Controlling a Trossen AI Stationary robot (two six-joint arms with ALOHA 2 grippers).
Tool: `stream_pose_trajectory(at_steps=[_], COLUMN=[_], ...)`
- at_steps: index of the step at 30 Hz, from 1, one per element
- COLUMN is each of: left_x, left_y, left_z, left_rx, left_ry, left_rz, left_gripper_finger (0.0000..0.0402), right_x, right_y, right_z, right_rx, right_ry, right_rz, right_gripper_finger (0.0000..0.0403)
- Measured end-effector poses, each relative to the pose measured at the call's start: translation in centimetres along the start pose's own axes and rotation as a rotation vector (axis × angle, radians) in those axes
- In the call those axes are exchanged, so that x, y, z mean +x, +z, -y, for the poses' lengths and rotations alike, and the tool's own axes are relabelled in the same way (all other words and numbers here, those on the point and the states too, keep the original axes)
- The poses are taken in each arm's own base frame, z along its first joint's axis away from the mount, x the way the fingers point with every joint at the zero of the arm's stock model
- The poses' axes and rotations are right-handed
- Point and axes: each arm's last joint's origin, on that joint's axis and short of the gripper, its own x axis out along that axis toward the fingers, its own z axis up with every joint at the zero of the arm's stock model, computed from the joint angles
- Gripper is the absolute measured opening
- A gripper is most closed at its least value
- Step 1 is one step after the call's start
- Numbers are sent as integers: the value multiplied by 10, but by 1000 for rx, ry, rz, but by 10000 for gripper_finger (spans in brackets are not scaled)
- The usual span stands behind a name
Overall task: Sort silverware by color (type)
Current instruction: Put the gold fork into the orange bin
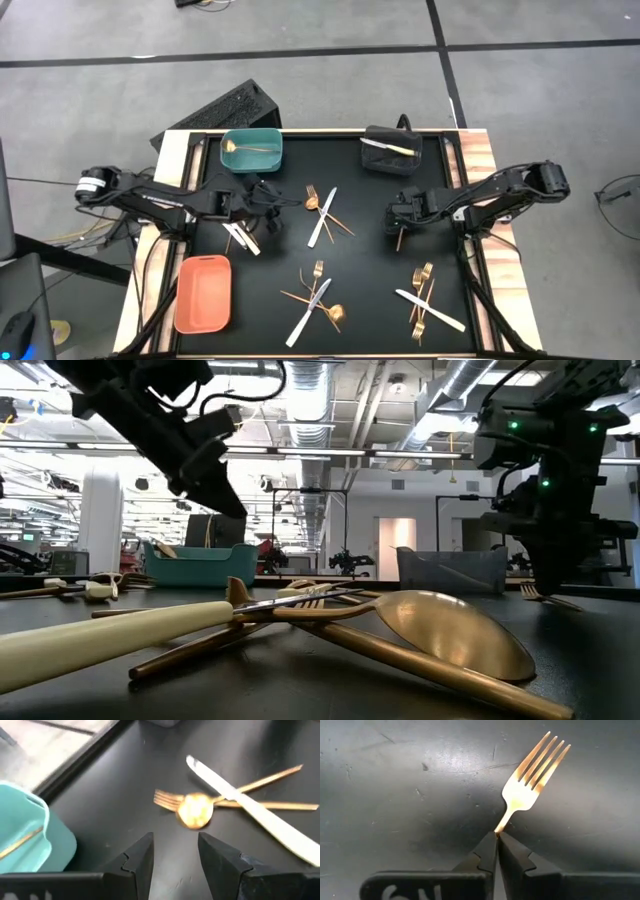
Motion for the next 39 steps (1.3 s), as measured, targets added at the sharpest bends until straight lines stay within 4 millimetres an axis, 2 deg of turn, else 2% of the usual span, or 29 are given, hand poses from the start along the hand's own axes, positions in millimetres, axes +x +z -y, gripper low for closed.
stream_pose_trajectory(at_steps=[3,6,9,11,22,31,39], left_x=[7,12,15,15,14,14,14], left_y=[-5,-9,-11,-11,-9,-6,-1], left_z=[3,5,6,7,7,8,9], left_rx=[14,23,23,17,-10,8,7], left_ry=[7,14,5,2,-18,-29,-46], left_rz=[-32,-60,-75,-74,-66,-31,17], left_gripper_finger=[141,141,141,141,141,141,141], right_x=[0,0,0,1,0,-2,20], right_y=[1,1,1,3,0,-4,-9], right_z=[0,0,0,0,-12,-18,-27], right_rx=[-1,-2,3,11,-25,-35,-68], right_ry=[-5,-2,-3,3,104,160,84], right_rz=[22,24,23,19,34,44,38], right_gripper_finger=[75,117,160,174,141,138,126])
